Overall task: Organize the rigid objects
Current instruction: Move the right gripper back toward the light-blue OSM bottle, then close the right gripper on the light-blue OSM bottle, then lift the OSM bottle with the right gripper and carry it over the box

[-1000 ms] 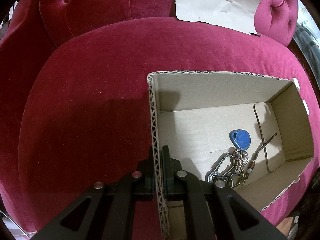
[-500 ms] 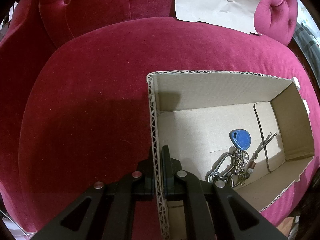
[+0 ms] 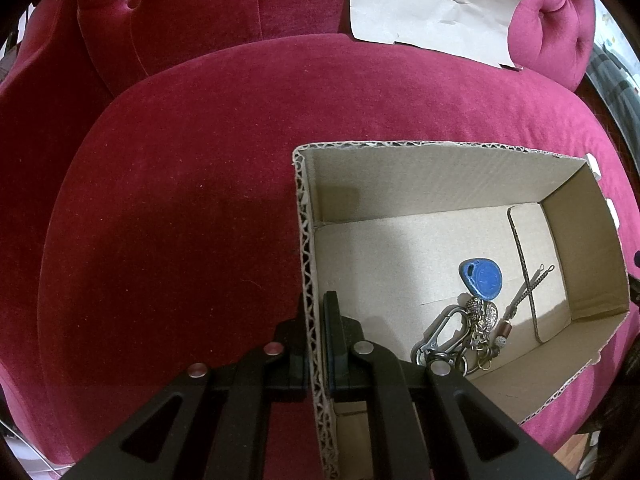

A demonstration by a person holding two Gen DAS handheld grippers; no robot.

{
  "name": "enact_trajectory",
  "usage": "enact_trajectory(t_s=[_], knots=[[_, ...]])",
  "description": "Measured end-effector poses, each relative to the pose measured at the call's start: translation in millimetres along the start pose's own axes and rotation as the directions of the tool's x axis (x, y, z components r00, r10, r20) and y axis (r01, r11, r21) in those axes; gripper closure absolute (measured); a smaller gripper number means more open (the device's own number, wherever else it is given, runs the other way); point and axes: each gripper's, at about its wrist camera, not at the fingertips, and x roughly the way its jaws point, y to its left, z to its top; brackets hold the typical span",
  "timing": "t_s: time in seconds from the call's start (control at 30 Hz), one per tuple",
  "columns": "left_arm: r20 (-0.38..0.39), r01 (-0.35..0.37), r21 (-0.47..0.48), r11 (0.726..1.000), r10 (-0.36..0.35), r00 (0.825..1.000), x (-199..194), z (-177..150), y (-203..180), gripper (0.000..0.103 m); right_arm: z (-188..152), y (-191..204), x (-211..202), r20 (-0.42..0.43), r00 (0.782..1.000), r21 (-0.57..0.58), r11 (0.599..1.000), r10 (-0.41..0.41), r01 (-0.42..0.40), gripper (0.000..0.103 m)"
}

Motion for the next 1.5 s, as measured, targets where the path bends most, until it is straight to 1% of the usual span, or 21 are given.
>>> enact_trajectory(t_s=[0.23, 0.4, 0.43, 0.5, 0.57, 0.67, 0.7, 0.77, 0.83, 0.9, 0.93, 0.97, 1.1, 1.23, 1.5], knots=[[0.0, 0.0, 0.0, 1.0, 0.0, 1.0, 0.0, -0.1, 0.0, 0.098, -3.2, 0.0, 11.2, -0.019, 1.0, -0.004, 1.0, -0.003, 0.003, 0.0], [0.0, 0.0, 0.0, 1.0, 0.0, 1.0, 0.0, -0.1, -0.1, 0.098, -1.3, 2.5, 12.1, -0.016, 1.0, 0.003, 1.0, -0.003, 0.003, 0.0], [-0.001, 0.0, 0.0, 1.0, 0.0, 1.0, 0.2, -0.1, 0.2, 0.098, -0.6, 2.6, 12.1, -0.014, 1.0, 0.003, 1.0, -0.003, 0.003, 0.001], [0.0, 0.0, -0.001, 1.0, 0.0, 1.0, 0.0, -0.2, -0.1, 0.098, 3.0, 4.0, 12.3, -0.01, 1.0, 0.001, 1.0, 0.004, -0.004, 0.006], [0.0, 0.0, 0.0, 1.0, 0.0, 1.0, -0.1, -0.2, -0.1, 0.098, 5.3, 6.4, 12.3, -0.012, 1.0, -0.005, 1.0, 0.005, -0.005, 0.018], [-0.001, 0.0, 0.0, 1.0, 0.0, 1.0, 0.0, -0.2, -0.1, 0.098, 8.9, 11.2, 17.2, -0.023, 1.0, -0.011, 1.0, 0.013, -0.013, 0.03], [-0.001, 0.0, 0.0, 1.0, 0.0, 1.0, -0.1, -0.2, -0.2, 0.098, 9.7, 12.5, 18.5, -0.027, 0.999, -0.013, 1.0, 0.017, -0.018, 0.031], [0.0, -0.001, 0.0, 1.0, 0.001, 1.0, -0.1, -0.2, -0.3, 0.098, 11.4, 16.2, 21.1, -0.035, 0.999, -0.019, 1.0, 0.023, -0.024, 0.043], [0.0, 0.0, 0.0, 1.0, 0.0, 1.0, 0.2, -0.2, 0.2, 0.098, 12.6, 19.8, 23.0, -0.042, 0.998, -0.025, 0.999, 0.04, -0.041, 0.047], [0.0, 0.0, 0.0, 1.0, 0.0, 1.0, -0.1, -0.4, -0.3, 0.098, 13.6, 24.0, 25.3, -0.05, 0.998, -0.039, 0.998, 0.045, -0.047, 0.057], [0.0, 0.0, 0.0, 1.0, 0.0, 1.0, -0.3, -0.9, -0.2, 0.098, 13.9, 26.5, 26.6, -0.053, 0.997, -0.047, 0.997, 0.052, -0.054, 0.074], [0.0, 0.0, 0.0, 1.0, 0.0, 1.0, -0.4, -0.8, -0.1, 0.098, 13.8, 27.9, 28.1, -0.056, 0.997, -0.057, 0.997, 0.048, -0.052, 0.076], [0.0, 0.0, 0.0, 1.0, 0.0, 1.0, -0.3, -0.8, -0.2, 0.098, 12.6, 33.3, 27.0, -0.048, 0.998, -0.08, 0.996, 0.039, -0.042, 0.077], [0.0, 0.0, 0.0, 1.0, 0.0, 1.0, -0.3, -0.8, -0.2, 0.098, 8.1, 35.6, 23.0, -0.05, 0.998, -0.073, 0.997, 0.034, -0.038, 0.077], [0.0, 0.0, 0.0, 1.0, 0.0, 1.0, -0.3, -0.8, -0.2, 0.098, 14.1, 31.3, 14.8, -0.036, 0.998, -0.066, 0.997, 0.042, -0.044, 0.077]])
